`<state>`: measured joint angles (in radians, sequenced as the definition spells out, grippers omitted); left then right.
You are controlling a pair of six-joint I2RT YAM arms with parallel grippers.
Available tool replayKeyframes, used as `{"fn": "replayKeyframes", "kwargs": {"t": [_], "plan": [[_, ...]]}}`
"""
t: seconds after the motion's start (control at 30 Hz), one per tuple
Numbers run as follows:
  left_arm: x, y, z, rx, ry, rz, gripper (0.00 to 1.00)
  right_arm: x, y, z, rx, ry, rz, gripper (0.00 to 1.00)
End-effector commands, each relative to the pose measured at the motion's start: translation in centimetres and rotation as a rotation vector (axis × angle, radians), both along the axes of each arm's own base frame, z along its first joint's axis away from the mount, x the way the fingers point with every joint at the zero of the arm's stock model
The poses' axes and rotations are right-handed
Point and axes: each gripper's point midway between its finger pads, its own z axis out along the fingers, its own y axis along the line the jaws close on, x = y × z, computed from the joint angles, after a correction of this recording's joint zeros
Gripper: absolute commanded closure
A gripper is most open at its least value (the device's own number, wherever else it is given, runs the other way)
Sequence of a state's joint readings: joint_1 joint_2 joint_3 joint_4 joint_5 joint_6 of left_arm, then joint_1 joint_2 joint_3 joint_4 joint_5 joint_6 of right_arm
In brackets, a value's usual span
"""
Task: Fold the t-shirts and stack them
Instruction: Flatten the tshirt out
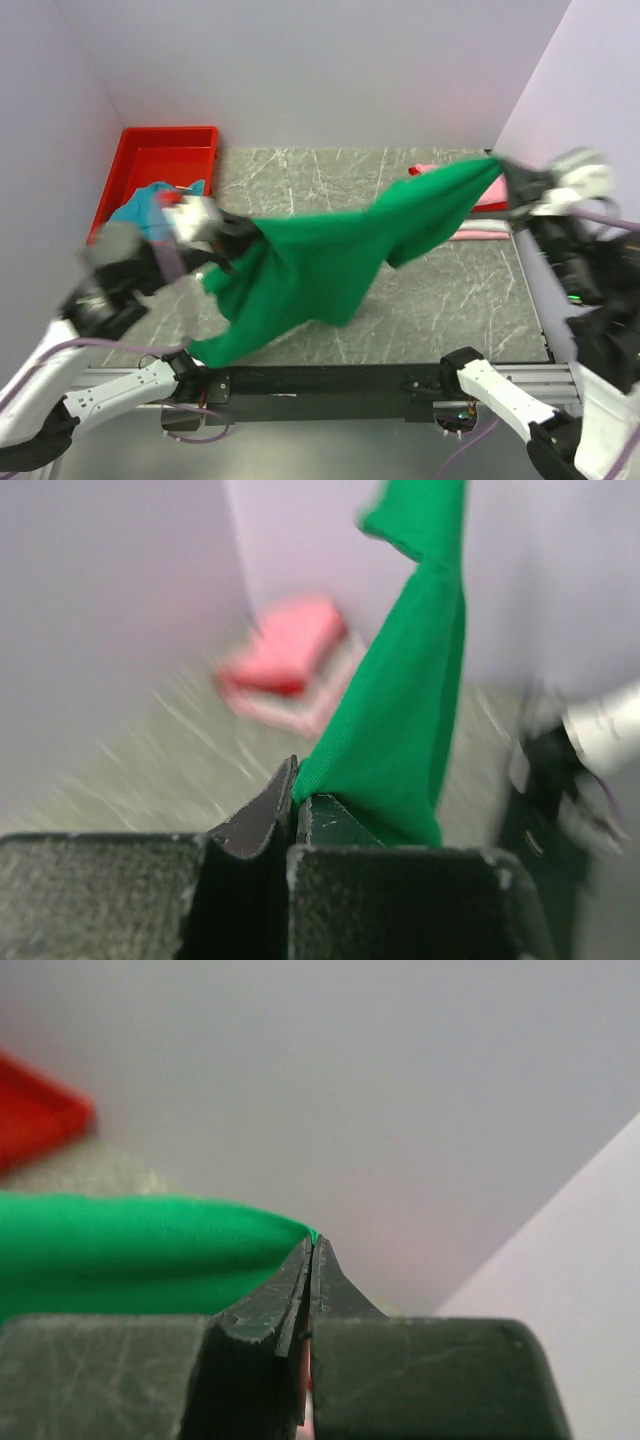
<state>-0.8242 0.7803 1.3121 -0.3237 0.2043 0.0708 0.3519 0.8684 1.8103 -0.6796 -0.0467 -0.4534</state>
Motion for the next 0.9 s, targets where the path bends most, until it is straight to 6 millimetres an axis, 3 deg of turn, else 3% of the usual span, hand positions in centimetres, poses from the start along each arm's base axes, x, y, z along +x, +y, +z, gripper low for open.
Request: {"fn": "replayKeyframes", "kwargs": {"t": [0.0,0.03,0.07,0.1,0.13,0.17,0.2,0.23,0.27,0.37,0.4,0.43,0.53,0.6,0.67,0.7,0.73,0.8,0.87], "plan": [[-1.1,-4.3,-12.7,0.12,0.424,-0.174,0.99,4.9,-0.1,-12.2,-0.168,0.257,-0.086,1.0],[-1.1,-5.3,-18.0,0.156,0.533,-0.198,0.98,5.3,-0.2,-14.2,-0.187,0.284,-0.097,1.0],[-1.3,-5.9,-20.5,0.129,0.669,-0.195,0.92,5.4,-0.7,-16.2,-0.2,0.318,-0.118,1.0],[-0.9,-6.4,-23.4,0.144,0.755,-0.16,0.84,6.3,-0.8,-20.7,-0.241,0.409,-0.128,1.0],[-0.4,-6.5,-25.3,0.142,0.802,-0.119,0.72,6.7,-1.0,-22.2,-0.245,0.432,-0.136,1.0],[0.0,-5.9,-28.5,0.156,0.892,-0.042,0.71,7.0,-1.6,-23.8,-0.243,0.465,-0.159,1.0],[1.1,-5.2,-29.9,0.156,0.927,0.054,0.69,7.5,-1.7,-26.6,-0.258,0.523,-0.159,1.0],[3.2,-3.9,-30.4,0.118,0.925,0.208,0.54,7.9,-1.5,-27.4,-0.252,0.533,-0.146,1.0],[4.1,-3.5,-30.3,0.101,0.911,0.259,0.47,8.5,-1.8,-28.7,-0.249,0.569,-0.152,1.0],[7.7,-1.6,-28.9,0.088,0.833,0.432,0.39,10.3,-1.8,-31.5,-0.25,0.638,-0.158,1.0],[8.8,-1.2,-29.4,0.118,0.838,0.469,0.39,10.7,-1.9,-32.1,-0.251,0.654,-0.165,1.0],[9.4,-1.5,-28.0,0.117,0.821,0.462,0.39,11.4,-1.8,-32.2,-0.25,0.652,-0.17,1.0],[9.0,-2.6,-28.5,0.258,0.812,0.369,0.37,12.6,-1.5,-33.4,-0.251,0.706,-0.146,1.0],[7.7,-3.3,-30.6,0.357,0.858,0.289,0.37,12.9,-1.0,-33.9,-0.246,0.722,-0.122,1.0],[7.3,-3.1,-32.1,0.441,0.876,0.277,0.43,13.2,-1.0,-34.3,-0.239,0.729,-0.121,1.0],[6.4,-2.9,-34.0,0.519,0.93,0.255,0.47,13.3,-1.0,-34.4,-0.237,0.73,-0.119,1.0],[6.2,-3.0,-34.2,0.557,0.935,0.228,0.56,13.4,-1.1,-34.5,-0.233,0.732,-0.122,1.0],[5.1,-3.0,-35.4,0.637,0.981,0.175,0.57,13.5,-1.2,-34.8,-0.232,0.74,-0.12,1.0],[5.3,-2.8,-35.2,0.699,0.943,0.163,0.55,13.6,-1.5,-34.9,-0.227,0.743,-0.124,1.0]]}}
